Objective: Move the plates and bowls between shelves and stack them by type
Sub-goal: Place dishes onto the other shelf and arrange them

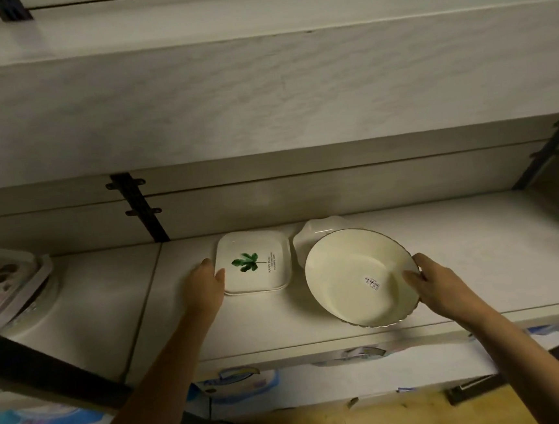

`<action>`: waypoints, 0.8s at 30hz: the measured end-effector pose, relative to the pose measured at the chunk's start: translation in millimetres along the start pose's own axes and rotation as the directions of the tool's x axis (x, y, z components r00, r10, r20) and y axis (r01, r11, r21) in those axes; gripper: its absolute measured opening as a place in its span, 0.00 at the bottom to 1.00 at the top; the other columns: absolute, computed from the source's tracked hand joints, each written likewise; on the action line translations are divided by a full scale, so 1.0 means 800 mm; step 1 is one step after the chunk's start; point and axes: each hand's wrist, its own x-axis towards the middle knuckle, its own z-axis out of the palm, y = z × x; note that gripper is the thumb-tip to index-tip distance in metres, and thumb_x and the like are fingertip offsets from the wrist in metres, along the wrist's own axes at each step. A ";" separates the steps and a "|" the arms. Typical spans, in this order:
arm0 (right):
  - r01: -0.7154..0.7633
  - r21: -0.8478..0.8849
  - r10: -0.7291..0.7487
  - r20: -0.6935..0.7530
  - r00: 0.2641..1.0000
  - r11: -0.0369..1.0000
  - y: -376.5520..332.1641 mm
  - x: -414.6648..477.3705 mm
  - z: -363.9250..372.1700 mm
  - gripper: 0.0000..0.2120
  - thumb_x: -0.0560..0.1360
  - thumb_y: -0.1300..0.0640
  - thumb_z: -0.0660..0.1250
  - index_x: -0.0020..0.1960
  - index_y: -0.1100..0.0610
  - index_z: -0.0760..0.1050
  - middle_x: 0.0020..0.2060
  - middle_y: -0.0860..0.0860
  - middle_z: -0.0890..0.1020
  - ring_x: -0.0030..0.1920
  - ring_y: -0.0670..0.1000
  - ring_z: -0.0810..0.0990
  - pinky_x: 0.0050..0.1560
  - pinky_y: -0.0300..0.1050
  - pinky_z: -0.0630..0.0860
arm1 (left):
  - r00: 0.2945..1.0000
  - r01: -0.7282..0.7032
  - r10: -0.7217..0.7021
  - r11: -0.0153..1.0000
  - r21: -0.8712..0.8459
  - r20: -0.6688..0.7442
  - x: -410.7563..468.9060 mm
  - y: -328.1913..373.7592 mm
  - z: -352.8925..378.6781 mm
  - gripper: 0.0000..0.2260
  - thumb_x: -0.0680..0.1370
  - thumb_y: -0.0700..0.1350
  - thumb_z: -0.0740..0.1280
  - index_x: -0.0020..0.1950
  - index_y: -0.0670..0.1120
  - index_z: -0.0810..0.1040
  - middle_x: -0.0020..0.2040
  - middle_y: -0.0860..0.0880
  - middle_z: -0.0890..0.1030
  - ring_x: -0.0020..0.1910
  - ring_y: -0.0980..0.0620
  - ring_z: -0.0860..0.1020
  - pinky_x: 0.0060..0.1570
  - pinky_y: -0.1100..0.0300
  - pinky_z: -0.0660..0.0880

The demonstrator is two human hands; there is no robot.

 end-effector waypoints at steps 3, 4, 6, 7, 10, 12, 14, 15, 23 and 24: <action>-0.011 0.017 0.011 -0.014 1.000 1.000 0.005 0.000 0.000 0.06 0.79 0.58 0.56 0.43 0.56 0.65 0.29 0.49 0.75 0.37 0.58 0.73 0.34 0.43 0.66 | 1.000 0.007 -0.008 0.987 0.158 0.005 -0.008 0.002 -0.002 0.14 0.78 0.49 0.61 0.54 0.38 0.72 0.49 0.39 0.80 0.47 0.42 0.79 0.37 0.55 0.69; -0.012 0.019 0.012 -0.019 1.000 1.000 0.007 0.000 -0.001 0.06 0.79 0.58 0.56 0.43 0.56 0.64 0.28 0.48 0.75 0.36 0.56 0.72 0.34 0.41 0.66 | 1.000 0.001 0.001 0.982 0.188 -0.008 -0.010 0.003 -0.004 0.15 0.78 0.50 0.61 0.55 0.39 0.71 0.49 0.40 0.79 0.46 0.43 0.79 0.37 0.56 0.69; -0.009 0.025 0.010 -0.031 0.999 1.000 0.013 0.001 -0.004 0.06 0.79 0.58 0.56 0.43 0.56 0.65 0.28 0.48 0.75 0.35 0.55 0.73 0.34 0.41 0.66 | 0.993 -0.079 0.098 0.962 0.261 -0.059 -0.011 0.005 -0.005 0.14 0.77 0.48 0.62 0.56 0.38 0.71 0.49 0.40 0.79 0.46 0.43 0.79 0.40 0.54 0.72; -0.008 0.033 0.009 -0.036 0.999 0.999 0.017 0.002 -0.006 0.06 0.79 0.58 0.56 0.43 0.56 0.65 0.28 0.48 0.75 0.36 0.56 0.73 0.35 0.43 0.66 | 0.984 -0.128 0.158 0.948 0.293 -0.079 -0.010 0.007 -0.005 0.13 0.76 0.46 0.64 0.55 0.37 0.73 0.48 0.39 0.80 0.46 0.43 0.78 0.42 0.53 0.73; -0.004 0.055 0.006 -0.044 0.999 0.998 0.027 0.005 -0.016 0.05 0.79 0.58 0.56 0.45 0.58 0.66 0.28 0.49 0.75 0.37 0.58 0.73 0.36 0.47 0.66 | 0.945 -0.266 0.315 0.899 0.347 -0.090 -0.014 0.020 -0.007 0.07 0.69 0.38 0.71 0.44 0.36 0.78 0.38 0.38 0.81 0.37 0.41 0.79 0.38 0.53 0.74; 0.004 0.061 -0.001 -0.045 0.999 0.998 0.035 0.009 -0.026 0.05 0.79 0.58 0.56 0.46 0.59 0.67 0.29 0.49 0.75 0.37 0.57 0.73 0.36 0.46 0.66 | 0.914 -0.329 0.395 0.859 0.392 -0.098 -0.020 0.037 -0.010 0.06 0.64 0.37 0.74 0.36 0.39 0.78 0.32 0.41 0.80 0.31 0.42 0.78 0.33 0.56 0.74; 0.013 0.065 -0.010 -0.047 0.999 0.998 0.046 0.014 -0.039 0.06 0.79 0.58 0.56 0.46 0.59 0.67 0.29 0.49 0.75 0.37 0.57 0.73 0.35 0.44 0.67 | 0.875 -0.386 0.469 0.826 0.412 -0.121 -0.026 0.057 -0.012 0.07 0.62 0.36 0.74 0.32 0.40 0.76 0.28 0.42 0.79 0.28 0.43 0.77 0.31 0.58 0.73; 0.019 0.066 -0.015 -0.049 0.999 0.998 0.053 0.018 -0.046 0.06 0.79 0.57 0.56 0.47 0.60 0.68 0.29 0.49 0.75 0.37 0.57 0.73 0.35 0.45 0.67 | 0.861 -0.402 0.491 0.818 0.412 -0.135 -0.030 0.068 -0.013 0.07 0.63 0.36 0.73 0.32 0.41 0.76 0.27 0.42 0.79 0.27 0.43 0.77 0.30 0.58 0.73; 0.047 0.075 -0.043 -0.054 0.998 0.996 0.118 0.062 -0.111 0.11 0.80 0.55 0.55 0.53 0.63 0.70 0.32 0.50 0.75 0.42 0.59 0.75 0.43 0.48 0.70 | 0.844 -0.402 0.505 0.818 0.410 -0.180 -0.074 0.138 -0.001 0.03 0.64 0.38 0.70 0.35 0.39 0.79 0.30 0.41 0.81 0.28 0.43 0.79 0.30 0.57 0.75; 0.042 0.090 -0.037 -0.054 0.998 0.995 0.126 0.072 -0.114 0.12 0.80 0.55 0.56 0.53 0.64 0.70 0.31 0.49 0.75 0.42 0.59 0.75 0.43 0.49 0.70 | 0.853 -0.391 0.491 0.827 0.404 -0.179 -0.079 0.144 0.000 0.04 0.65 0.38 0.70 0.36 0.39 0.79 0.31 0.41 0.82 0.29 0.43 0.79 0.31 0.57 0.75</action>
